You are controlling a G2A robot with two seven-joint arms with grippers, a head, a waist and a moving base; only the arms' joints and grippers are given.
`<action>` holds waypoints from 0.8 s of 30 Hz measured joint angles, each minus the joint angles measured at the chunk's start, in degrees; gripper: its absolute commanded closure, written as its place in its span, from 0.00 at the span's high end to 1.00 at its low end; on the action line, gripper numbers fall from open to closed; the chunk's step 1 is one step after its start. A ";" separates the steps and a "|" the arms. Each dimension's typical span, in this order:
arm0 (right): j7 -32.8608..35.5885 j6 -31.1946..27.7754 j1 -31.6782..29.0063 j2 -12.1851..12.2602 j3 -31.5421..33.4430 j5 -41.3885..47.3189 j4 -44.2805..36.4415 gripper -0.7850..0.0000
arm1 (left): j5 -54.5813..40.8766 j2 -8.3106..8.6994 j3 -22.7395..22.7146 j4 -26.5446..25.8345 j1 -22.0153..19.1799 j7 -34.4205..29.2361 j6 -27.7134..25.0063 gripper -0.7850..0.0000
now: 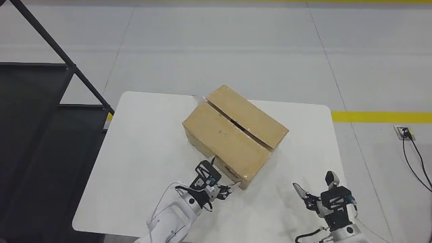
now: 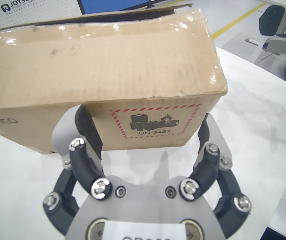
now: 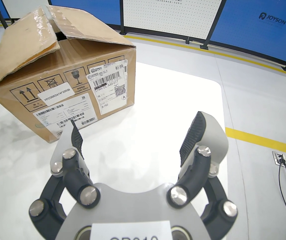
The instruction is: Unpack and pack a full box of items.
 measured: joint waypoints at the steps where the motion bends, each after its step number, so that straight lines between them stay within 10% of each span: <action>1: 0.24 0.07 0.08 -0.03 -0.28 -0.31 -0.22 1.00 | -0.35 0.18 -1.03 -0.61 0.63 0.48 0.13 1.00; 14: 1.84 -2.23 0.79 -0.05 -2.11 -1.66 -1.65 1.00 | -9.23 3.23 -22.98 -10.25 13.73 6.62 0.44 1.00; 24: 4.06 -3.55 5.06 -0.57 -11.54 -12.04 -2.20 1.00 | -17.85 3.11 -29.08 -7.37 12.70 5.92 5.81 1.00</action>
